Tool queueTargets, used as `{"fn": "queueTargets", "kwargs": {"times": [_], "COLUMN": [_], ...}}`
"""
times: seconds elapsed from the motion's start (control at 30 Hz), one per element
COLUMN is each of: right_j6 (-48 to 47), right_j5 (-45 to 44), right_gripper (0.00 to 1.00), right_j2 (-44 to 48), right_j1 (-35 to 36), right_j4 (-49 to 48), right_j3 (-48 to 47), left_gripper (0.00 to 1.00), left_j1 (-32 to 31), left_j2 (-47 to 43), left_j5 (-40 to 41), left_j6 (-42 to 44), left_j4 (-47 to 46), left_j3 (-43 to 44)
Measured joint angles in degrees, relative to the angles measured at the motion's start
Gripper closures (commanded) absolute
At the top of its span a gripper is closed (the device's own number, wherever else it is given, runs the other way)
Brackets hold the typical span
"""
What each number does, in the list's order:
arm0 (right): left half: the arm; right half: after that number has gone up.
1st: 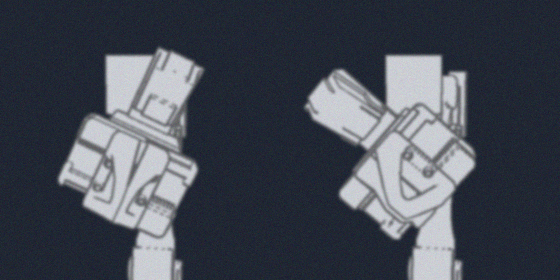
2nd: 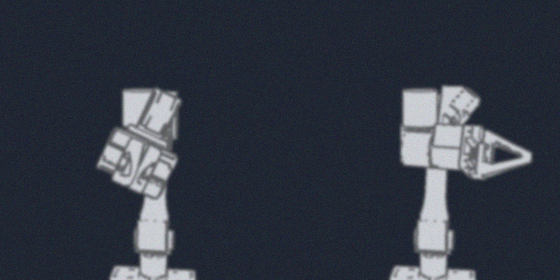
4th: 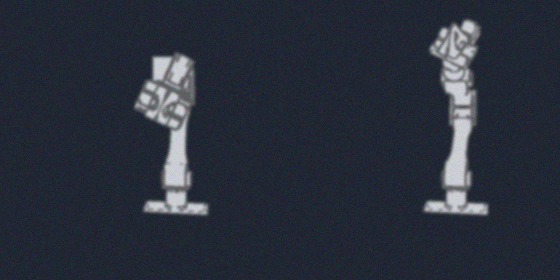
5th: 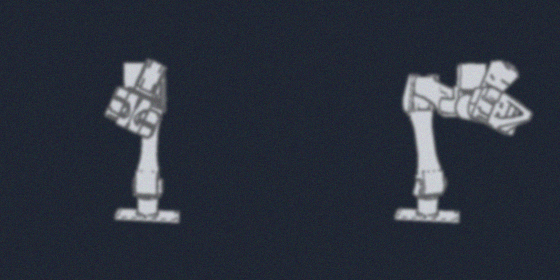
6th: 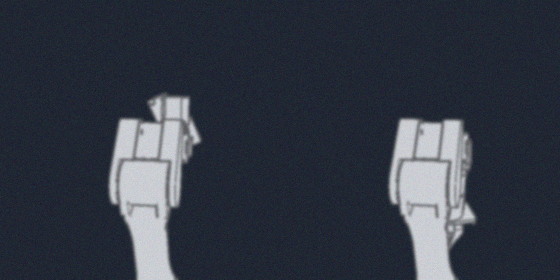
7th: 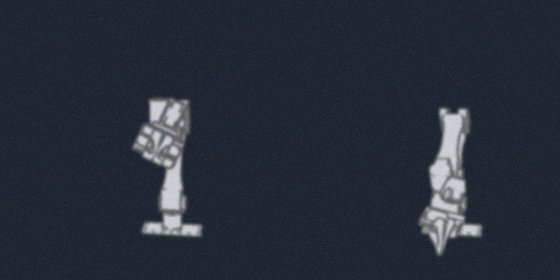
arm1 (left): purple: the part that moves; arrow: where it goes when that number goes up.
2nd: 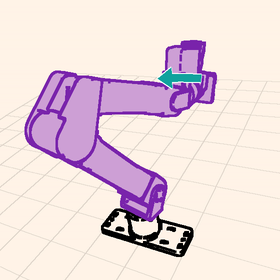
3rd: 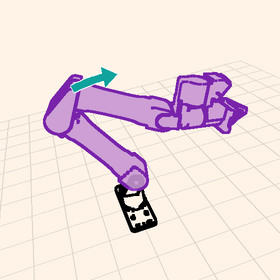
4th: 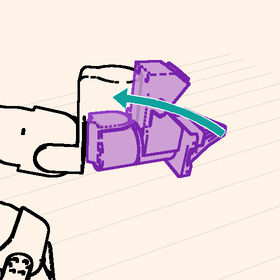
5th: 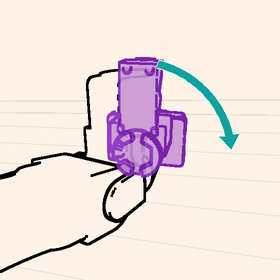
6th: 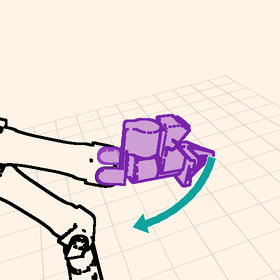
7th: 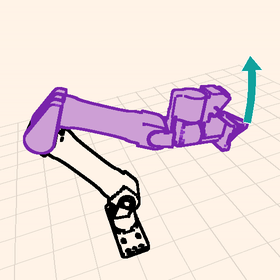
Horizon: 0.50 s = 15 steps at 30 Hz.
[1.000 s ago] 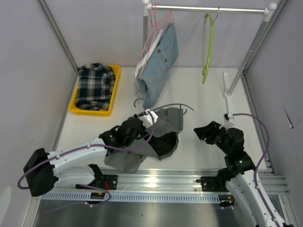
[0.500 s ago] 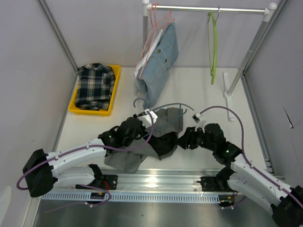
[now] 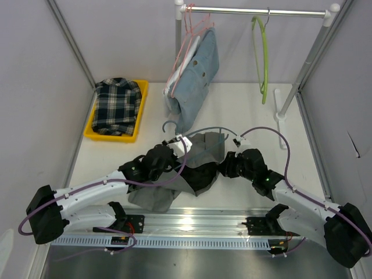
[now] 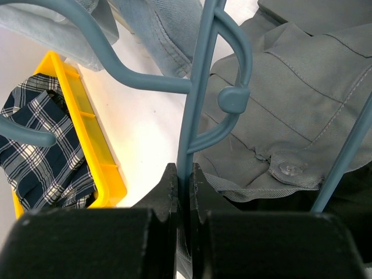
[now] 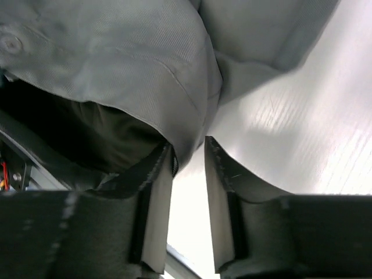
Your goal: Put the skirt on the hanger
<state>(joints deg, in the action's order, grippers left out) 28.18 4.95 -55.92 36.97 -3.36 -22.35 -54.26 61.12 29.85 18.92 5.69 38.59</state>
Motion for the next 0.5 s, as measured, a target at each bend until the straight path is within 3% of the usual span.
{"fn": "queueTargets", "kwargs": {"times": [0.07, 0.17, 0.27, 0.3, 0.4, 0.5], "right_j6": [0.07, 0.02, 0.02, 0.13, 0.81, 2.49], "right_j5": [-0.02, 0.00, 0.52, 0.81, 1.49, 3.30], "right_gripper": [0.58, 0.60, 0.70, 0.83, 0.99, 1.00], "right_j2": [-0.63, -1.14, -1.86, -2.45, -4.39, -6.08], "right_j1": [-0.09, -0.09, -0.42, -0.50, -1.11, -4.90], "right_j4": [-1.07, -2.16, -4.09, -4.94, -6.29, -6.14], "right_j3": [0.00, 0.07, 0.35, 0.48, 0.55, 0.52], "left_gripper": [1.00, 1.00, 1.00, 1.00, 1.00, 1.00], "left_j1": [-0.11, -0.28, -0.55, -0.68, -1.29, -2.27], "left_j2": [-0.13, -0.17, -0.17, -0.20, -0.20, -0.37], "left_j5": [0.02, 0.02, 0.02, 0.04, 0.55, 2.05], "left_j6": [-0.02, -0.02, -0.02, -0.02, -0.02, 0.13], "left_j4": [0.22, 0.90, 1.18, 1.22, 1.33, 1.33], "left_j3": [0.00, 0.02, 0.02, 0.02, 0.02, 0.02]}}
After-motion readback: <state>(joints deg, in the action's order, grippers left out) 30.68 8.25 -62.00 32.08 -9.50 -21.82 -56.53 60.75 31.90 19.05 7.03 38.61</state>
